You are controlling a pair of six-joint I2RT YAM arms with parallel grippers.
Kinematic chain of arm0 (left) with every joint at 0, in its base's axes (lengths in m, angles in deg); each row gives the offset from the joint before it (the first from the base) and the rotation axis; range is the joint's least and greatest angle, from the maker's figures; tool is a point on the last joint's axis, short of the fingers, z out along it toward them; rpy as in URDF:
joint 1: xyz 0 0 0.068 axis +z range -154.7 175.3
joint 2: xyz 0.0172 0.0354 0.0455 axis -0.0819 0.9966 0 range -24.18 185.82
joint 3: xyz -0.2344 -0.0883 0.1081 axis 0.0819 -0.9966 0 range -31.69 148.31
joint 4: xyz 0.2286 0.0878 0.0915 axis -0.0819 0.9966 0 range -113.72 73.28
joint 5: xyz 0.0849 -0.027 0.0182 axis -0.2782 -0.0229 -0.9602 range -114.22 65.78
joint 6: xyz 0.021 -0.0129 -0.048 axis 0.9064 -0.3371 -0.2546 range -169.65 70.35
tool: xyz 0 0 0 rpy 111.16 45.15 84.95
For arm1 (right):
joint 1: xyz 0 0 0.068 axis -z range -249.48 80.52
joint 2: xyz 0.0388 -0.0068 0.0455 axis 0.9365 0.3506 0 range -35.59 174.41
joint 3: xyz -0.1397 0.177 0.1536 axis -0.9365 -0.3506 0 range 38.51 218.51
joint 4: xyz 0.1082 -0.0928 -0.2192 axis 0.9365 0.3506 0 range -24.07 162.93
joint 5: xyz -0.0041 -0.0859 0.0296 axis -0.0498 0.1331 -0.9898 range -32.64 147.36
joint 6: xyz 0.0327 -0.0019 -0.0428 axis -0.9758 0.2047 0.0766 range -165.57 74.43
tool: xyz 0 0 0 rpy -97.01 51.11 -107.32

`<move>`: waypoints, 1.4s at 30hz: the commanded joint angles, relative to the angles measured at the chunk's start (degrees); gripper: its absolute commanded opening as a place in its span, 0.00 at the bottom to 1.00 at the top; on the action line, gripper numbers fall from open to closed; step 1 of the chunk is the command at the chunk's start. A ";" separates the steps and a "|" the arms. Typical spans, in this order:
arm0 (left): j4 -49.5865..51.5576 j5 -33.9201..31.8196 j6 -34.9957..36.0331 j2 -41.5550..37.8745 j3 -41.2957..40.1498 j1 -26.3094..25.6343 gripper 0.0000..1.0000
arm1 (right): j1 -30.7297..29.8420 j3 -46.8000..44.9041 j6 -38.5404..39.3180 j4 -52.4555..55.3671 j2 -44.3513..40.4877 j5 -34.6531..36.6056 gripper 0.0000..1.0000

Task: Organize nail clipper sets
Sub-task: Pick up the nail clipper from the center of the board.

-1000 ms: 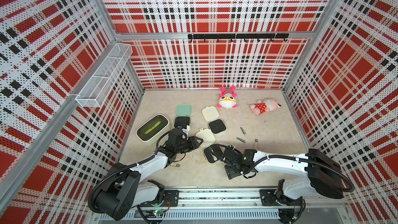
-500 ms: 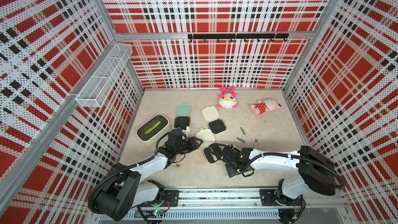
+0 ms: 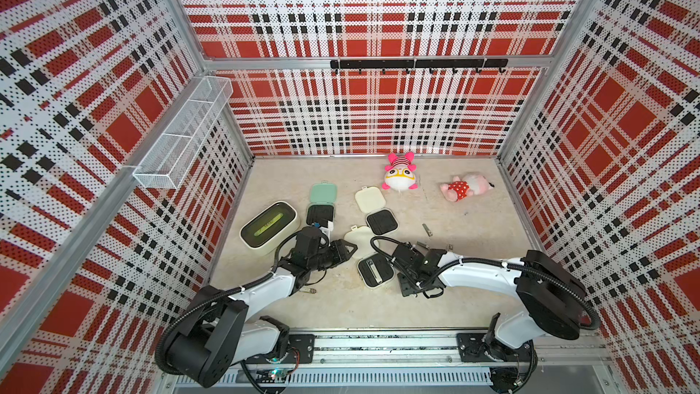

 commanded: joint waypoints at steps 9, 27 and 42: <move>1.69 0.10 2.11 3.37 6.73 -0.04 0.47 | 0.46 1.40 1.31 -2.94 1.90 -2.84 0.35; -0.06 -1.73 1.69 9.82 12.65 -1.46 0.44 | 0.38 -0.53 0.14 -1.97 -1.67 -2.86 0.32; -0.50 -2.79 1.52 15.53 14.96 -3.67 0.41 | 0.02 -1.97 -0.30 -3.17 -2.10 -3.66 0.19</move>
